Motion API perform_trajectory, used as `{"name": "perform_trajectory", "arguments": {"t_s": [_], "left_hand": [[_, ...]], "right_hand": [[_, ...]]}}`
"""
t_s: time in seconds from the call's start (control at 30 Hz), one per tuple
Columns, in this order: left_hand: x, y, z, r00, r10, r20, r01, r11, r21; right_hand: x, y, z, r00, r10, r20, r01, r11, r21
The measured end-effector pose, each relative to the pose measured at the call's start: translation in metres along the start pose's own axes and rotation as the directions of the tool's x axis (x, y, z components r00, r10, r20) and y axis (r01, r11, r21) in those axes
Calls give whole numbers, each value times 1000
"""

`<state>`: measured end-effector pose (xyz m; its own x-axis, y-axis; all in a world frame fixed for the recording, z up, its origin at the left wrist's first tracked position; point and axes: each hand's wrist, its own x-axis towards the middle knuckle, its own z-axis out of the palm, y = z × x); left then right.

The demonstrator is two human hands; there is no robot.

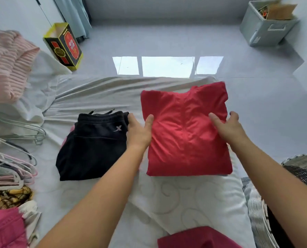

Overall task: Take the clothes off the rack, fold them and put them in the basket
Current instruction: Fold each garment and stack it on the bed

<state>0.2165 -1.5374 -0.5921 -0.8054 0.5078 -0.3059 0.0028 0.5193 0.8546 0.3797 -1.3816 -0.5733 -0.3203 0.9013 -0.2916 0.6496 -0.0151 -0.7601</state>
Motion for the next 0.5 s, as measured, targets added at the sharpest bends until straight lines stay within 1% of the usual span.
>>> {"name": "perform_trajectory", "arguments": {"t_s": [0.03, 0.07, 0.1, 0.13, 0.17, 0.23, 0.3, 0.4, 0.5], "left_hand": [[-5, -8, 15, 998, 68, 16, -70, 980, 187], [-16, -13, 29, 986, 150, 71, -165, 932, 323], [-27, -18, 42, 971, 185, 151, -232, 883, 408], [-33, -24, 52, 963, 166, 212, -248, 855, 455], [-34, -28, 59, 962, 130, 240, -233, 850, 472], [-21, -36, 66, 961, 87, 261, -210, 845, 492], [-7, -34, 73, 957, 83, 278, -226, 813, 536], [9, -17, 94, 956, 70, 285, -236, 759, 607], [25, -8, 111, 960, 24, 278, -209, 722, 660]], "right_hand": [[1, 9, 8, 997, -62, -52, 53, 986, -155], [-6, 17, 18, 982, -171, -77, 145, 952, -268], [-14, 24, 29, 958, -281, -64, 242, 905, -349], [-21, 33, 39, 935, -353, -26, 311, 856, -412], [-25, 40, 48, 927, -376, 9, 337, 821, -460], [-17, 51, 60, 943, -331, 35, 301, 802, -516], [4, 60, 65, 964, -261, 45, 240, 789, -566], [41, 68, 61, 979, -192, 63, 195, 812, -550], [68, 71, 58, 979, -165, 120, 203, 805, -558]]}}
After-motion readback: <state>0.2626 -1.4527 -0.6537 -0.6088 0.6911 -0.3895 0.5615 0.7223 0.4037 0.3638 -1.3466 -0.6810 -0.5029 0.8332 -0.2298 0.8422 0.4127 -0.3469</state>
